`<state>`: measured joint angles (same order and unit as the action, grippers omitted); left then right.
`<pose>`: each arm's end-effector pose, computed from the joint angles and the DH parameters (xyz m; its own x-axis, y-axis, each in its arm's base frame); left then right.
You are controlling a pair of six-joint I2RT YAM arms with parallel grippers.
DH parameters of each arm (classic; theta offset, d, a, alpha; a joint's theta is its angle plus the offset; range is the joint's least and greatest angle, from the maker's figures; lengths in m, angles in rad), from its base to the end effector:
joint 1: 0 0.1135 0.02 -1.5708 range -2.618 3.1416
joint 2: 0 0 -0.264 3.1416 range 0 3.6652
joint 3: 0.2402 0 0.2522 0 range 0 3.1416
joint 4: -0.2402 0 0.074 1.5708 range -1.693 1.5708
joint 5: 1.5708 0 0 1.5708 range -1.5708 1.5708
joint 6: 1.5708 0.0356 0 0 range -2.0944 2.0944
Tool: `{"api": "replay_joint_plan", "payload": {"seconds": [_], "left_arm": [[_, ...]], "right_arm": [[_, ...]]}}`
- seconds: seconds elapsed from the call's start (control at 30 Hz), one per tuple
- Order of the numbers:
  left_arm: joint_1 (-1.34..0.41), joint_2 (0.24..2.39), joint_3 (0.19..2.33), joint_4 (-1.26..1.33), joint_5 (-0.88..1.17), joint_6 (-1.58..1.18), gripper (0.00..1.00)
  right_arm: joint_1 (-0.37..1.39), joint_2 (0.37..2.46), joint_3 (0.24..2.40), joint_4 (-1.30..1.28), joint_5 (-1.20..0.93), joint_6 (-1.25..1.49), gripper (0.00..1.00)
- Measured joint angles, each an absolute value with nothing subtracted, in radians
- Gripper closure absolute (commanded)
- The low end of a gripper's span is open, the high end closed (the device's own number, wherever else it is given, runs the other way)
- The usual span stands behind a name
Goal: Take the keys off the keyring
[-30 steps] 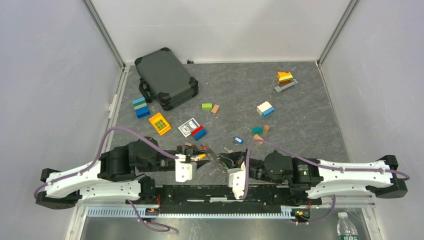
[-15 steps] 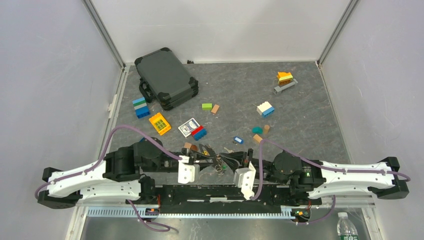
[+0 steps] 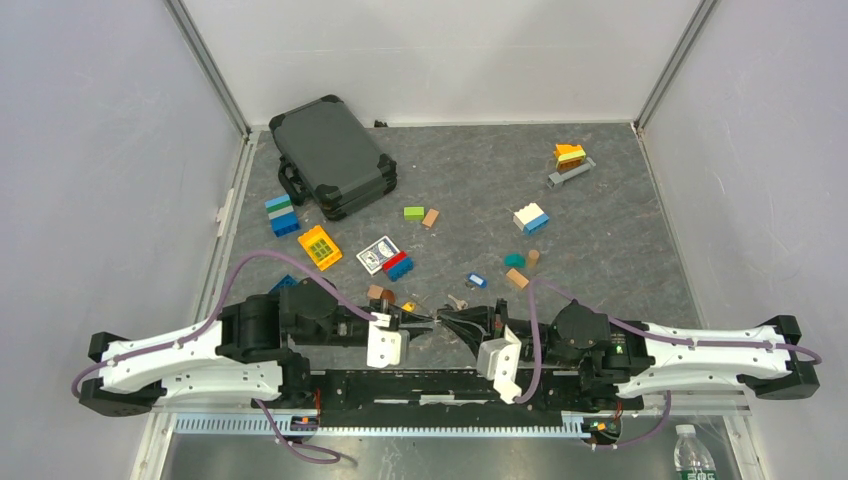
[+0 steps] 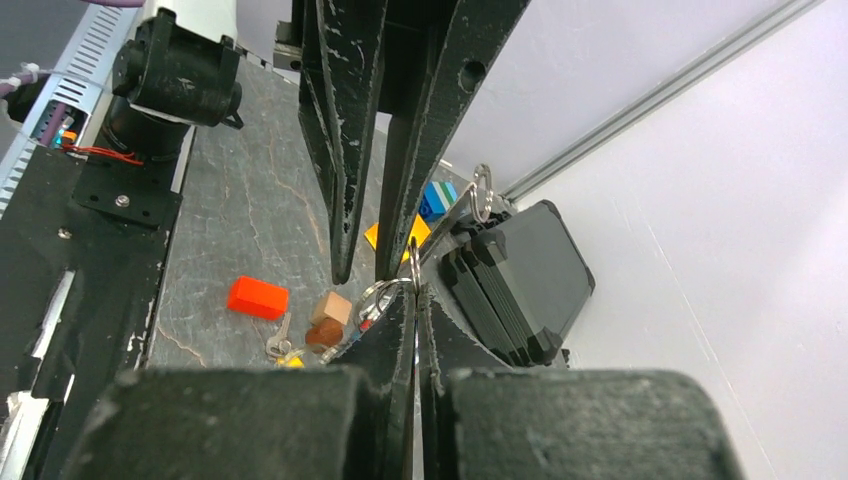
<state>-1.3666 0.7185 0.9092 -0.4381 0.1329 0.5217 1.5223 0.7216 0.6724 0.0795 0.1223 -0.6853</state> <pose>0.0271 -0.1541 0.3659 0.4536 0.2454 -0.8567 0.8888 -0.0543 0.4551 0.0130 0.1783 0.3391 0.6248 -0.0841 -0.7762 -0.7620 0.1507 -0.6297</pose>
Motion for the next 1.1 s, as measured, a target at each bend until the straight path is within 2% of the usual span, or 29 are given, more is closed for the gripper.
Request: {"api": "replay_joint_plan", "payload": {"seconds": [0.37,0.93,1.03,1.1], "left_arm": [[-1.37,0.702,0.892,-0.429,0.101,0.516,0.78],[-1.369,0.683,0.881,-0.368,0.082,0.516,0.78],[-1.369,0.688,0.881,-0.364,0.087,0.516,0.78],[-1.369,0.688,0.881,-0.362,0.087,0.516,0.74]], "right_arm": [[1.52,0.722,0.672,0.083,0.076,-0.688,1.0],[1.52,0.771,0.692,-0.007,0.113,-0.721,1.0],[1.52,0.763,0.691,0.006,0.133,-0.717,1.0],[1.52,0.752,0.688,0.016,0.146,-0.709,1.0]]}}
